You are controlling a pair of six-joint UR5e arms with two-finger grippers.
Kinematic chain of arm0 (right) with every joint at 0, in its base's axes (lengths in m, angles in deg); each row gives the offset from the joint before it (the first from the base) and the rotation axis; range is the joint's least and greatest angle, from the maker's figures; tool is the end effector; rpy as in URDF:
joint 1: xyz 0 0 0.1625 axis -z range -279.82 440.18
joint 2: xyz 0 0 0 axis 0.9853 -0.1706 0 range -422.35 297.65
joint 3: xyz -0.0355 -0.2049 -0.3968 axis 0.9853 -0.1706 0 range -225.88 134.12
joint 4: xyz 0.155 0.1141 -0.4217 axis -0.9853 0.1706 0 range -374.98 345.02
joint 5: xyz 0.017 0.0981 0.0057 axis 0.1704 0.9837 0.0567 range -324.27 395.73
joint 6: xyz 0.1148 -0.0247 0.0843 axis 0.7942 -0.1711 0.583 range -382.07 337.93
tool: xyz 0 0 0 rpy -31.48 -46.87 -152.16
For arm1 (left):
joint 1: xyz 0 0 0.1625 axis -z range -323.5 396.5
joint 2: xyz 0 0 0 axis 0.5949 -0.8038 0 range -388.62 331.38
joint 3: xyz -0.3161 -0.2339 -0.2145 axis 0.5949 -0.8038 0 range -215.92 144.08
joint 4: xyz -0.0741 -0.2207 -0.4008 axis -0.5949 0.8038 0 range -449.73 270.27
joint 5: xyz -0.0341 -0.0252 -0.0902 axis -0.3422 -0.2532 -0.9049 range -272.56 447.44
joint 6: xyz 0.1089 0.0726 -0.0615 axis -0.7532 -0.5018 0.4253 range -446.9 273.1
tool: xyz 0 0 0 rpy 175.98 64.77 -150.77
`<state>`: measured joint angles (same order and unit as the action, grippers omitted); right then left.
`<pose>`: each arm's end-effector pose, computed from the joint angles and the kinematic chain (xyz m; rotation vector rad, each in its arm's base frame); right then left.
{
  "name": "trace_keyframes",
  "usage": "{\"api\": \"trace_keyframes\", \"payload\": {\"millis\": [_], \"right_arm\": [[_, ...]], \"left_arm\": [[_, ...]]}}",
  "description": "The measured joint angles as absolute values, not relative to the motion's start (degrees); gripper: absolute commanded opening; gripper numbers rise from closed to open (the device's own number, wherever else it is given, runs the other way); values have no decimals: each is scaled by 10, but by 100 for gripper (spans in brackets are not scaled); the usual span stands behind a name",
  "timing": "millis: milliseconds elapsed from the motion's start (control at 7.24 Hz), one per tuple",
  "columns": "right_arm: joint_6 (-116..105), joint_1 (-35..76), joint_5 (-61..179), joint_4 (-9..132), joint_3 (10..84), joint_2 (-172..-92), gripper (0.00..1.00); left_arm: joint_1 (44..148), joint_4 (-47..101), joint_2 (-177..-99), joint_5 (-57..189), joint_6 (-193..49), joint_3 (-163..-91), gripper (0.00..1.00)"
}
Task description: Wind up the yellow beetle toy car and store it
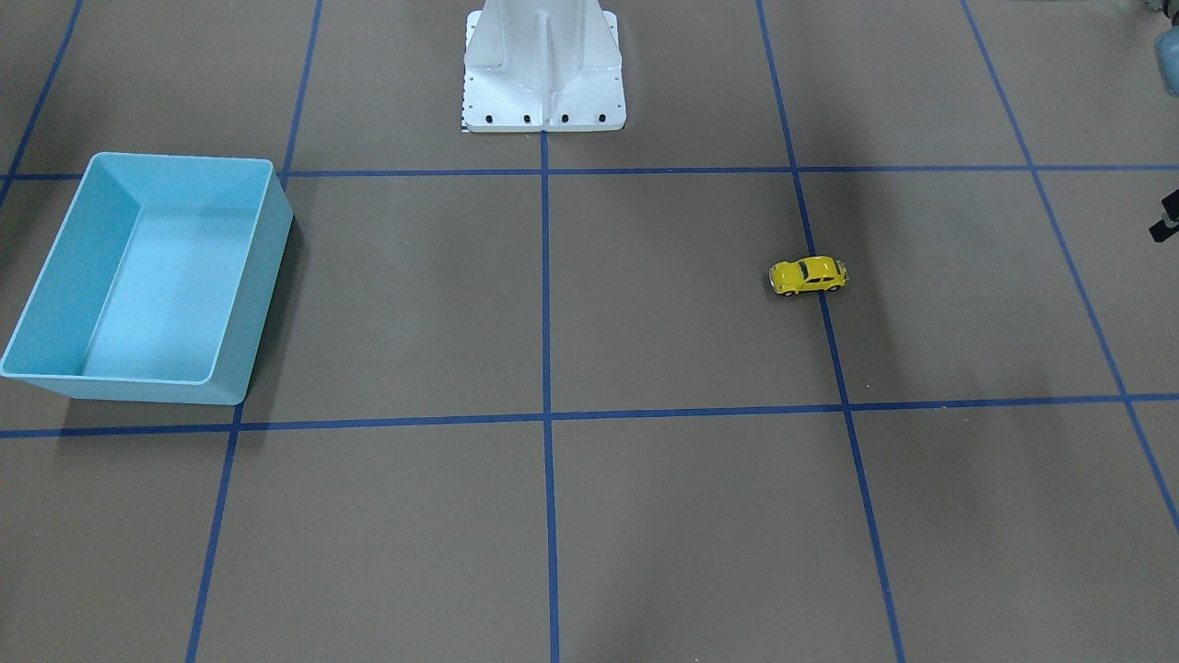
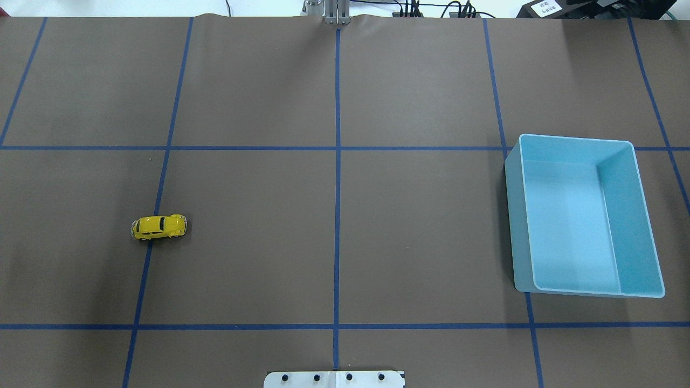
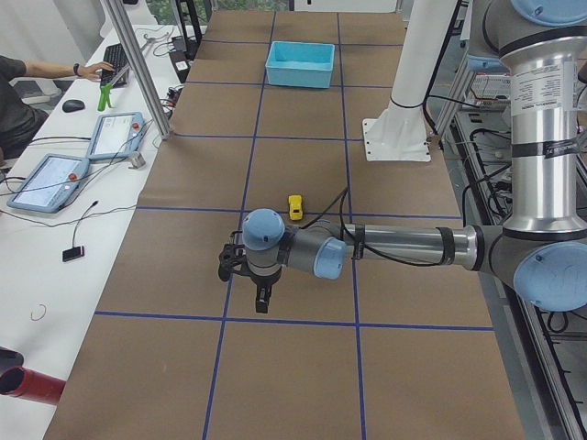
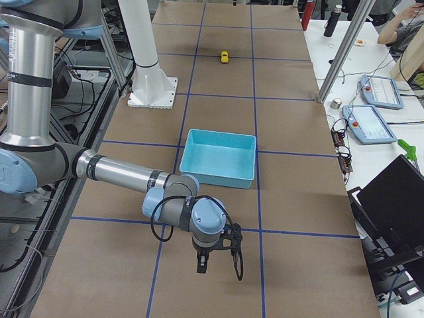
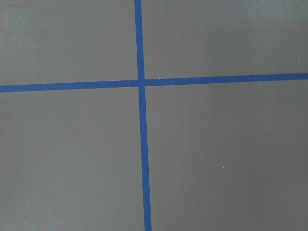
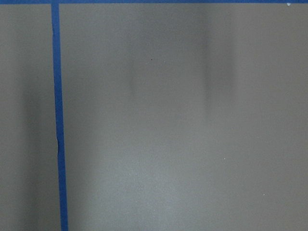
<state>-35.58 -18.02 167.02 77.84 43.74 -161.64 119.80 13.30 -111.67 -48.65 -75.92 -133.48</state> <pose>0.1001 -0.4293 0.8068 -0.0694 -0.7439 -0.0098 0.0307 -0.5102 0.6764 0.0993 0.8251 0.0254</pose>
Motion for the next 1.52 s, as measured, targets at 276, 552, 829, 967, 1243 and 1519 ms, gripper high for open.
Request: {"api": "trace_keyframes", "payload": {"millis": [276, 552, 829, 967, 1243, 1519], "right_arm": [[-355, -180, 1670, 778, 437, -1616, 100], [-355, -180, 1669, 778, 437, -1616, 100], [-355, -180, 1669, 778, 437, -1617, 100], [-356, -180, 1669, 778, 437, -1617, 100], [-355, -181, 1669, 778, 437, -1617, 100], [-356, -180, 1669, 778, 437, -1617, 100]], "left_arm": [[1192, 132, -1121, -487, -759, -1339, 100], [1177, 130, -1135, -485, -759, -1341, 100], [1160, 129, -1146, -484, -759, -1349, 100], [1149, 128, -1151, -484, -759, -1361, 100], [1108, 126, -1162, -483, -759, -1401, 100], [1035, 105, -1195, -469, -759, -1446, 100]]}}
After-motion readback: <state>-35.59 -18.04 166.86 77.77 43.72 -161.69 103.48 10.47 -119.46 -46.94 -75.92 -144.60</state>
